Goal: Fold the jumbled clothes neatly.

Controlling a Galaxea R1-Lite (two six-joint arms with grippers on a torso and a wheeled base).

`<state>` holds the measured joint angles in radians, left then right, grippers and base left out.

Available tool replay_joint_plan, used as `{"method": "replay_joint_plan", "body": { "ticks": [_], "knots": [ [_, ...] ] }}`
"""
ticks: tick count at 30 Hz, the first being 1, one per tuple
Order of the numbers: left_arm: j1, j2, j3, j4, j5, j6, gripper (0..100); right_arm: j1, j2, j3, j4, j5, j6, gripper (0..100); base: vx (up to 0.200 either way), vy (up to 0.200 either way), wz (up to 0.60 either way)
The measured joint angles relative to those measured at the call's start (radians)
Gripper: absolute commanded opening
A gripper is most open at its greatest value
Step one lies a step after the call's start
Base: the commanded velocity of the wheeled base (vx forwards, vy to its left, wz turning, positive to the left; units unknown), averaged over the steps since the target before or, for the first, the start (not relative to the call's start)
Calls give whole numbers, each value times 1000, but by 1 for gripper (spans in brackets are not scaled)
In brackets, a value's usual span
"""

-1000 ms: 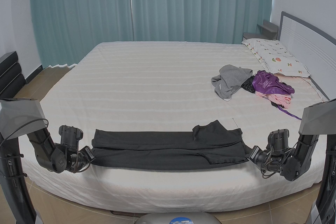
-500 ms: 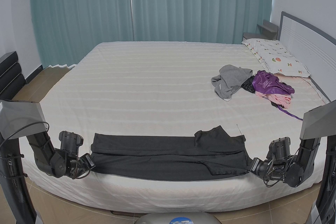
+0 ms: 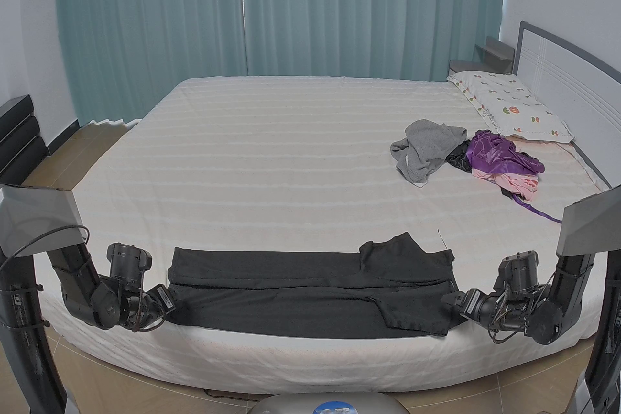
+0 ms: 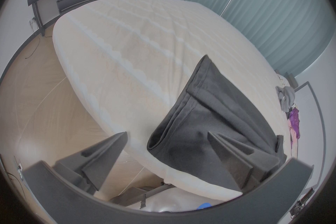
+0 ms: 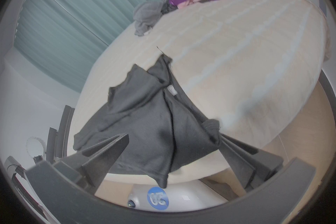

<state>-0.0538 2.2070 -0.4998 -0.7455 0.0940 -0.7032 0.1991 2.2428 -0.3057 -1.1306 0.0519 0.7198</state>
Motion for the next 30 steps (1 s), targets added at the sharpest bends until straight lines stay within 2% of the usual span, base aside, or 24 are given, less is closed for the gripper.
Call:
{"method": "replay_joint_plan", "body": {
  "ticks": [7, 13, 22, 30],
  "knots": [
    [54, -99, -3, -6, -59, 0, 100, -27, -103, -13, 6, 2, 12, 100, 0, 0, 0],
    [73, -155, -55, -2, -102, -3, 100, -44, -133, -45, -2, 13, 110, 100, 0, 0, 0],
    [45, -35, -238, 57, -113, -8, 100, -45, -106, -69, -5, 42, 151, 100, 0, 0, 0],
    [20, 56, -289, 64, -108, -10, 100, -42, -73, -73, -13, 46, 156, 100, 0, 0, 0]
  ]
}}
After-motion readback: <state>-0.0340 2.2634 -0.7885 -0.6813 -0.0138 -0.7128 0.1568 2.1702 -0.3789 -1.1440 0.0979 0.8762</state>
